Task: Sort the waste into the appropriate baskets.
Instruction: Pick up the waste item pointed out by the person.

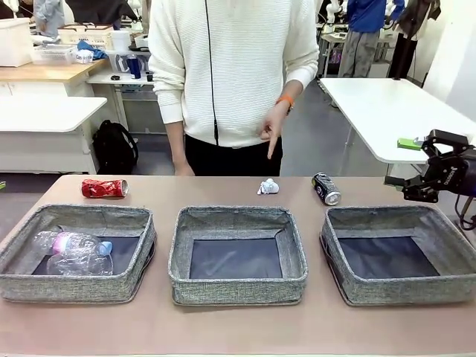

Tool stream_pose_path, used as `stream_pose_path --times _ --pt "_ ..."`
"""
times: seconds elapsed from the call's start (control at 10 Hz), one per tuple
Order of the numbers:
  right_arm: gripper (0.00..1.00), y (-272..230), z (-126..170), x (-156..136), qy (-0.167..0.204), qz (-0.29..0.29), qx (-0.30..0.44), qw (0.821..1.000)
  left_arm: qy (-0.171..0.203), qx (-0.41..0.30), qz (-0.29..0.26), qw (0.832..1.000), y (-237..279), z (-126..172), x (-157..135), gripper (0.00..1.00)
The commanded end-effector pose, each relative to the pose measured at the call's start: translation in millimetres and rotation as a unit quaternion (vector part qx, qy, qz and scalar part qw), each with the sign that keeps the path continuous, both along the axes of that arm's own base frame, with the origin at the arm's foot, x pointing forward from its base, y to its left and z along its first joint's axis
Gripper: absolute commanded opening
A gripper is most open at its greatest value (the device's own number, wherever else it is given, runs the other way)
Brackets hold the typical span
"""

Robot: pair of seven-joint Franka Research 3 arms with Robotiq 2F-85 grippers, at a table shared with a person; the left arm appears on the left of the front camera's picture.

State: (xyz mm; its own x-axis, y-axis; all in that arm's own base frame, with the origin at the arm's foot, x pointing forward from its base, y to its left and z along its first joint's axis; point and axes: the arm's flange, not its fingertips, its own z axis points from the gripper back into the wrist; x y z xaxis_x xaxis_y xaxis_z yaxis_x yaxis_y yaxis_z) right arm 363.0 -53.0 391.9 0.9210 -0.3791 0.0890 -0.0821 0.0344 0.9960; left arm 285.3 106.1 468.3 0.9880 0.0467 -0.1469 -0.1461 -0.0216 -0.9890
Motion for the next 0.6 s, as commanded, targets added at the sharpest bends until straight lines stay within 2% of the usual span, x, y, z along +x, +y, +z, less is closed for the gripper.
stream_pose_path --times 0.0,0.5 --pt "1.00 0.5 5.3 0.4 0.007 -0.003 0.009 1.000 -0.012 -0.008 -0.003 1.000 0.5 1.9 0.1 1.00" --pt "1.00 0.5 5.3 0.4 0.007 -0.003 0.009 1.000 -0.012 -0.008 -0.003 1.000 0.5 1.9 0.1 1.00"
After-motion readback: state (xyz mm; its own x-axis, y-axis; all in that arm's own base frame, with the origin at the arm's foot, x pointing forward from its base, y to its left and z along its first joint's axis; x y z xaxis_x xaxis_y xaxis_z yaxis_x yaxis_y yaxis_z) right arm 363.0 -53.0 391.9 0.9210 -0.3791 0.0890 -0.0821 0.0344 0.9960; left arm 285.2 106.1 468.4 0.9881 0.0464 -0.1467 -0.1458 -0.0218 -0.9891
